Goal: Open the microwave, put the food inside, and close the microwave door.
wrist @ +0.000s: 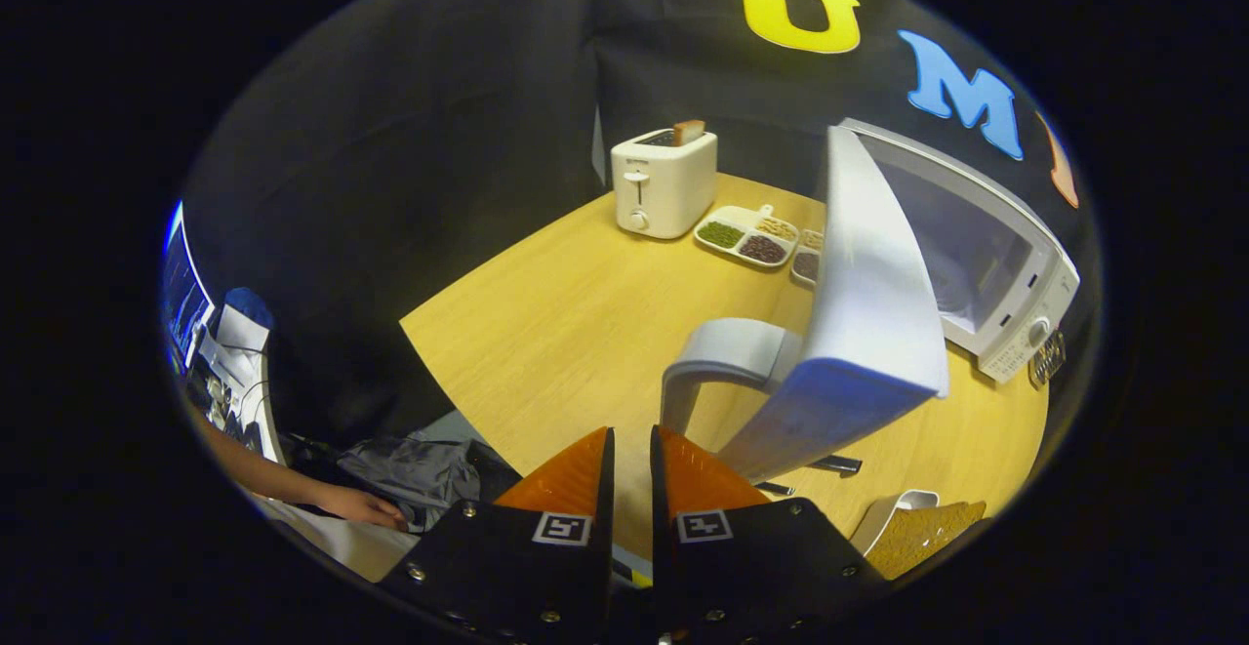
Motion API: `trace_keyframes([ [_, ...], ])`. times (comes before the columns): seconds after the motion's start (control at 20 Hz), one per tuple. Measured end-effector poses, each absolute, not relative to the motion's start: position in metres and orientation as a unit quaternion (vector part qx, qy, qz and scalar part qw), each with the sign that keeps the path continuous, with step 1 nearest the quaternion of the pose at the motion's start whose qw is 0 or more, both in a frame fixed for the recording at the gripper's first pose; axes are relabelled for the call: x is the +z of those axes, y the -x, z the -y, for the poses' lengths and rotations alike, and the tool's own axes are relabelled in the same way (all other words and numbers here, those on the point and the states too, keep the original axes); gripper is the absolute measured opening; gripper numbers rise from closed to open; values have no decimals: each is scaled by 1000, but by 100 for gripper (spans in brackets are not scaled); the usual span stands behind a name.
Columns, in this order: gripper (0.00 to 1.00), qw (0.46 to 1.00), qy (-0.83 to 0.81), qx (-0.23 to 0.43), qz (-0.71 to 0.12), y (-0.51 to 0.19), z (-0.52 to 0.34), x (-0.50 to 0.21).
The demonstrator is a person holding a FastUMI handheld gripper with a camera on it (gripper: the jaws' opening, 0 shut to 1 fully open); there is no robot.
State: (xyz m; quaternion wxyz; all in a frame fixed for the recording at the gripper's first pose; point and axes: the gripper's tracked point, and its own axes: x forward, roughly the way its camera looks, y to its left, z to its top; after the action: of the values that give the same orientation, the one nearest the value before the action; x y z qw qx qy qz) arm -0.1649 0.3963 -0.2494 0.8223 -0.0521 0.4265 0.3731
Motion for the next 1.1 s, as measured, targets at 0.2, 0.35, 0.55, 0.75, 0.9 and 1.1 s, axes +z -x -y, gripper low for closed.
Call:
trace_keyframes([
  [0.2,18,801,3,445,-402,168,-431,-221],
  [0.35,18,802,-23,487,-346,167,-445,-178],
  [0.55,75,792,-41,545,-272,178,-447,-115],
  [0.75,99,809,-33,551,-200,175,-427,-66],
  [0.9,99,822,-37,539,-177,165,-400,-49],
  [1.1,99,845,-54,503,-174,144,-354,-46],
])
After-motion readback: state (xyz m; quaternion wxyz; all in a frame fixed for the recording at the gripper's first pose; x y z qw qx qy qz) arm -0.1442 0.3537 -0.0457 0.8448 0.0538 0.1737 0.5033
